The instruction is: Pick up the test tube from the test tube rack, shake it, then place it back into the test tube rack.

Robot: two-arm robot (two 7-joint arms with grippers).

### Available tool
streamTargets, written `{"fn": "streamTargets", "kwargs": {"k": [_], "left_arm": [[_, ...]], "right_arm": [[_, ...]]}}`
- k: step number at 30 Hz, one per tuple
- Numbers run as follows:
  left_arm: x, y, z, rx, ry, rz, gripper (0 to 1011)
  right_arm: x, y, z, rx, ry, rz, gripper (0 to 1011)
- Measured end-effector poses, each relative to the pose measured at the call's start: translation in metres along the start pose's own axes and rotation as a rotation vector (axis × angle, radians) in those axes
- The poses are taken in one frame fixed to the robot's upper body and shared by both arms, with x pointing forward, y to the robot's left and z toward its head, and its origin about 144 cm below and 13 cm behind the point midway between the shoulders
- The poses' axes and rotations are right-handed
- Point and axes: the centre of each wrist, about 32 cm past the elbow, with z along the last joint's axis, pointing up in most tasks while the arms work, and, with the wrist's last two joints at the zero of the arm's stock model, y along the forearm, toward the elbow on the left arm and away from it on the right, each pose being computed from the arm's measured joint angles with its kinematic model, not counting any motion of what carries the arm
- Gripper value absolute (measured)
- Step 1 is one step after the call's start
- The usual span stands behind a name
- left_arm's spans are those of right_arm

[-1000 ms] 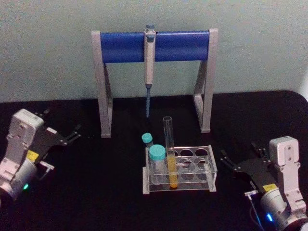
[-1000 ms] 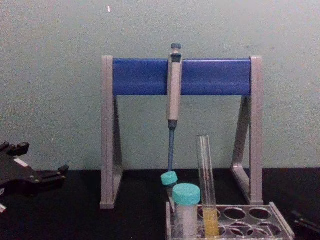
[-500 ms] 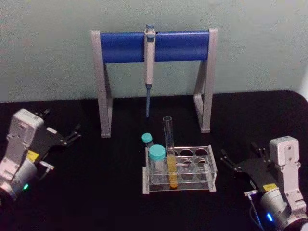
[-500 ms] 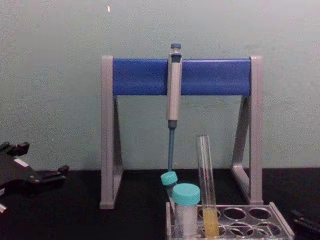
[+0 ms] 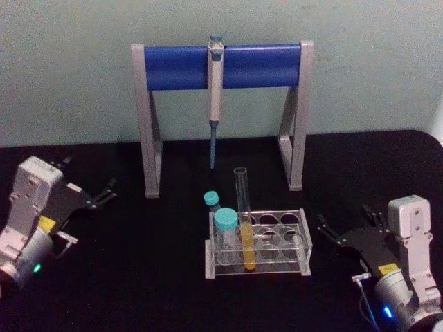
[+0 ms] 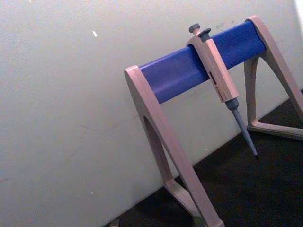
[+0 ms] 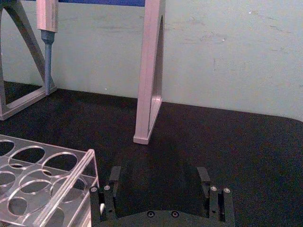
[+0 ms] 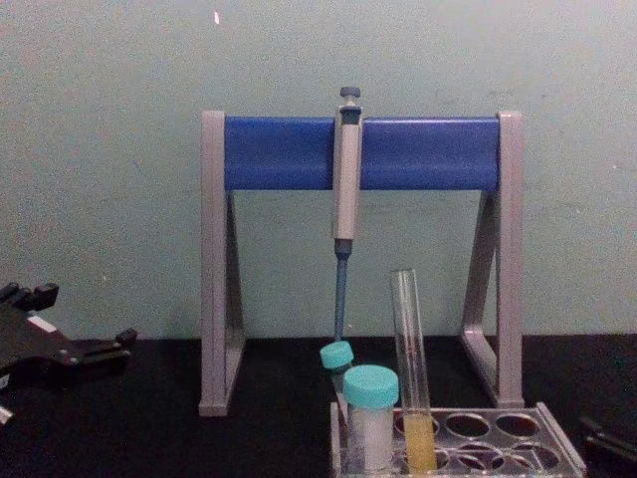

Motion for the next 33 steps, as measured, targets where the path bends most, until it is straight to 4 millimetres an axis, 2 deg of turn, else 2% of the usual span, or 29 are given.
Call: {"fn": "streamTargets", "kwargs": {"k": [33], "left_arm": [[0.0,0.0,0.0,0.0,0.0,0.0,1001]], "right_arm": [[0.0,0.0,0.0,0.0,0.0,0.0,1000]]}}
